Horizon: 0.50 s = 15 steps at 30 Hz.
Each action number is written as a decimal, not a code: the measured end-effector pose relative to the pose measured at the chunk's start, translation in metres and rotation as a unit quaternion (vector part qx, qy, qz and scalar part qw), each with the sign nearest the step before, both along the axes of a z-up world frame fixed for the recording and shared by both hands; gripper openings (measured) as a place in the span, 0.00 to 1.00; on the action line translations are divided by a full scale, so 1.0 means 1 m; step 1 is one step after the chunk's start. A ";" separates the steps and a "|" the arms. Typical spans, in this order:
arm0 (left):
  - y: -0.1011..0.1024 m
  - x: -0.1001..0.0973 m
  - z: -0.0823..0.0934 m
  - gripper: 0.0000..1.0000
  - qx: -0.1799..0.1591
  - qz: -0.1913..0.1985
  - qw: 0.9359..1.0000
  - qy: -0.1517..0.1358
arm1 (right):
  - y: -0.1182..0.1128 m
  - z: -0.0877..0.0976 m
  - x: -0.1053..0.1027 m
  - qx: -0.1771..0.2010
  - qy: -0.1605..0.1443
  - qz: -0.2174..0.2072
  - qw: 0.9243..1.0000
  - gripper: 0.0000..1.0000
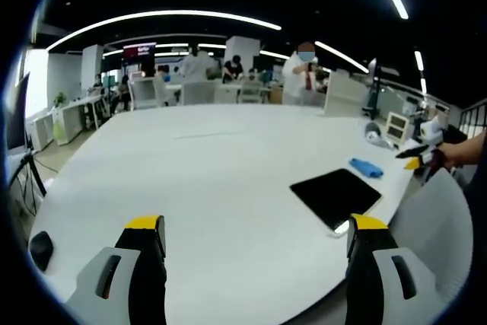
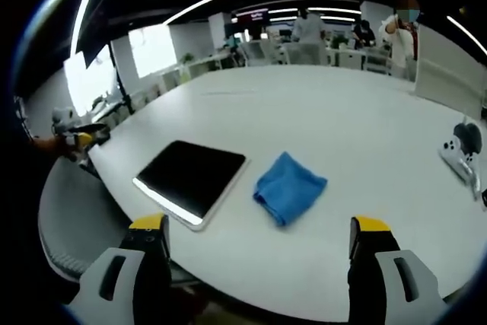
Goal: Wipe the mirror surface with the cleaning cloth until all visible marks leave the cleaned area.
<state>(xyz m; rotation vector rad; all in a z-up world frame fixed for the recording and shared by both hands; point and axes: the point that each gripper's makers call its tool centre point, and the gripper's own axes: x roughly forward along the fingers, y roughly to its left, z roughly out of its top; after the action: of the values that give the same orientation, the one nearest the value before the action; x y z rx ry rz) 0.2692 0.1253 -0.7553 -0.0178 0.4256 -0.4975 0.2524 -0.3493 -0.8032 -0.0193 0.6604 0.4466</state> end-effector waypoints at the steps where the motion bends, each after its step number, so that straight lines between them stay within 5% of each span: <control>1: -0.001 0.000 0.000 0.99 0.000 -0.001 1.000 0.000 | 0.000 0.000 0.000 0.000 0.000 0.000 1.000 0.98; 5: -0.013 0.001 0.000 0.99 -0.009 -0.007 1.000 0.002 | 0.003 -0.002 0.002 0.003 0.001 0.000 1.000 0.98; 10: -0.028 -0.010 -0.020 0.99 0.004 -0.021 1.000 0.020 | 0.004 -0.002 0.001 0.000 0.002 0.003 1.000 0.98; 15: -0.027 -0.008 -0.020 0.99 -0.012 0.013 0.999 0.031 | 0.000 -0.003 -0.003 -0.001 0.008 0.000 1.000 0.97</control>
<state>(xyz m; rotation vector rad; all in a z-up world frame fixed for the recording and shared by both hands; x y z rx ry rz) 0.2612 0.0979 -0.7753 -0.0617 0.4788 -0.4776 0.2490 -0.3491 -0.8057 -0.0171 0.6761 0.4474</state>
